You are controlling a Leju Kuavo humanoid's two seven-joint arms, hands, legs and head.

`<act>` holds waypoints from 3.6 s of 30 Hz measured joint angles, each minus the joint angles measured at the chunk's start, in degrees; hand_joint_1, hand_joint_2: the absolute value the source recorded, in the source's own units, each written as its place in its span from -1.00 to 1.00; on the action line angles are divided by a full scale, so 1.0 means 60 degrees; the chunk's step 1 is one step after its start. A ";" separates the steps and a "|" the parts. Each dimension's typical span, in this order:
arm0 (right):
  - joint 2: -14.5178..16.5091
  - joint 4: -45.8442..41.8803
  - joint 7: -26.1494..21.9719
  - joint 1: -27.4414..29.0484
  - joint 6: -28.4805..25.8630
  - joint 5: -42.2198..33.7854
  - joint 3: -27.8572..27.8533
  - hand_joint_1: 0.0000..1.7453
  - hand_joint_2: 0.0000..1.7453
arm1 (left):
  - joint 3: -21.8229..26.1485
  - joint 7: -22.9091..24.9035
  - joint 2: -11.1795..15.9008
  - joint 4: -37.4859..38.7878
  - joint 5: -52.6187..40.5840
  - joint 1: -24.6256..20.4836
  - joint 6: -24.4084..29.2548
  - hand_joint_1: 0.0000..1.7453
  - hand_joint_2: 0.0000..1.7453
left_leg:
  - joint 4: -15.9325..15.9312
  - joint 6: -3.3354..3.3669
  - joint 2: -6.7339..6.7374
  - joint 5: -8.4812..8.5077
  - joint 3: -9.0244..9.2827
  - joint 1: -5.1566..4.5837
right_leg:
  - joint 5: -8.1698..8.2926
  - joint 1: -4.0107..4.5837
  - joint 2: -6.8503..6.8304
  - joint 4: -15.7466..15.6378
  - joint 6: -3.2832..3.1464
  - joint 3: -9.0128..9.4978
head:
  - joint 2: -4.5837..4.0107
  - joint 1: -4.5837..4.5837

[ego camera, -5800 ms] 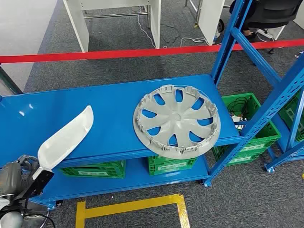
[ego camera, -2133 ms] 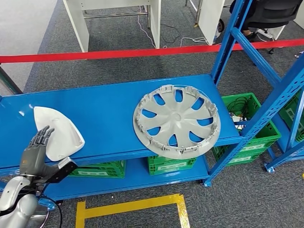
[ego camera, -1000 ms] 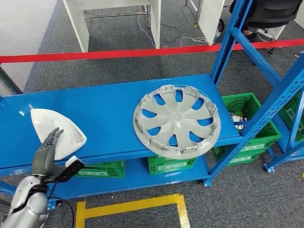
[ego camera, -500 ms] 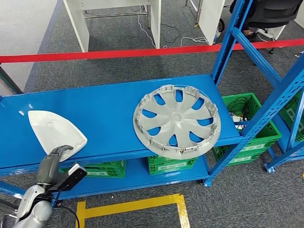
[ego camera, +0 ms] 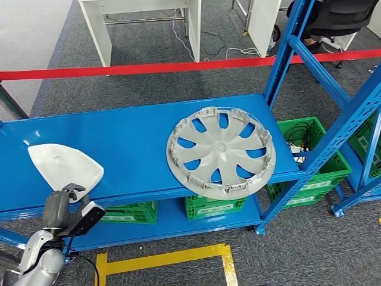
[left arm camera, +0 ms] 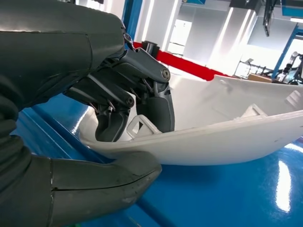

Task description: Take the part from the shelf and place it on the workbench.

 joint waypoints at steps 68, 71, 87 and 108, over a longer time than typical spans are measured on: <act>0.0019 0.0000 -0.0213 -0.0021 -0.0257 -0.0370 -0.0005 -1.00 -1.00 | 0.0069 -0.1917 -0.0541 -0.6032 -0.1436 0.1805 0.2897 1.00 1.00 | 0.0002 0.0001 0.0001 -0.0001 -0.0046 0.0000 | 0.0000 0.0000 0.0002 0.0000 0.0000 -0.0054 | 0.0000 0.0000; 0.0102 0.0001 -0.0221 -0.0024 -0.0425 -0.0372 -0.0006 -1.00 -1.00 | 0.0076 -0.1845 -0.0483 -0.6035 -0.1462 0.1849 0.2901 1.00 1.00 | 0.0002 0.0001 0.0001 -0.0001 -0.0046 0.0000 | 0.0000 0.0000 0.0003 0.0000 0.0000 -0.0052 | 0.0000 -0.0001; 0.0554 0.0018 -0.0061 -0.0110 -0.0745 -0.0255 -0.0001 -1.00 -1.00 | 0.0644 -0.1474 0.0263 -0.6331 -0.1422 0.2514 0.2936 1.00 1.00 | -0.0140 0.0294 0.0066 0.0174 -0.0081 0.0067 | -0.1056 -0.0058 -0.0001 0.1692 0.0219 -0.0876 | -0.0001 0.0017; 0.0782 0.0039 0.0044 -0.0209 -0.0811 -0.0321 0.0000 -1.00 -1.00 | 0.0980 -0.1349 0.0606 -0.6450 -0.1292 0.2881 0.2944 1.00 1.00 | 0.1300 0.0226 -0.0009 -0.0826 -0.0033 -0.0061 | 0.0519 0.0150 0.0018 0.0507 -0.0314 -0.1123 | -0.0004 -0.0242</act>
